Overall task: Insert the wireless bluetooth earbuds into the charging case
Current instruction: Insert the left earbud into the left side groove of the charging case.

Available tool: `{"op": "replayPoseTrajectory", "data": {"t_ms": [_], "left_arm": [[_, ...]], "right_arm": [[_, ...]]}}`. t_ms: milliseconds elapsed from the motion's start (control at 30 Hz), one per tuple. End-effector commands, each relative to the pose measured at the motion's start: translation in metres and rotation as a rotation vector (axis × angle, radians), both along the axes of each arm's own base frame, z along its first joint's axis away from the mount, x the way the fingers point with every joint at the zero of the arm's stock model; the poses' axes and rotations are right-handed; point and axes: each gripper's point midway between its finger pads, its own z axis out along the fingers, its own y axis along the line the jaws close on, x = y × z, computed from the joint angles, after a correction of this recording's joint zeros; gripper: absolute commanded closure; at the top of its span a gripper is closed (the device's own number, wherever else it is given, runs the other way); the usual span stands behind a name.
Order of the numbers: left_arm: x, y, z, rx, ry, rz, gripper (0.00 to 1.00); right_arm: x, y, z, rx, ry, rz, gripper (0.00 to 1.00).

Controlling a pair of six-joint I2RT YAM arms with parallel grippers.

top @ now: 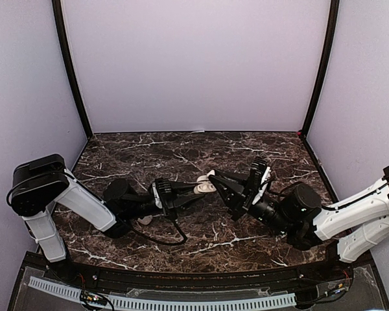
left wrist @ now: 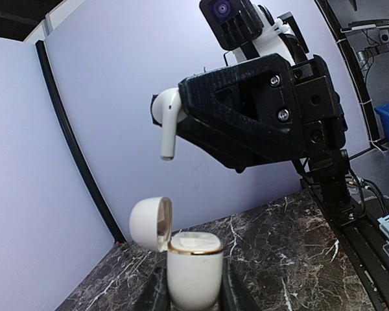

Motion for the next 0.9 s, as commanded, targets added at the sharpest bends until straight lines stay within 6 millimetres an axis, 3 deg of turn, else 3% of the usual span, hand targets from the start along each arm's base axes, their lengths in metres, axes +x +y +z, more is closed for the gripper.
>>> {"op": "replayPoseTrajectory", "data": {"t_ms": [0,867], "left_arm": [[-0.006,0.007,0.019,-0.077,-0.073,0.023,0.94],[0.003,0.010,0.034,-0.168,-0.013,0.073,1.00]], "right_arm": [[0.000,0.002,0.016,0.061,0.015,-0.008,1.00],[0.003,0.008,-0.004,0.037,0.032,-0.019,1.00]]}}
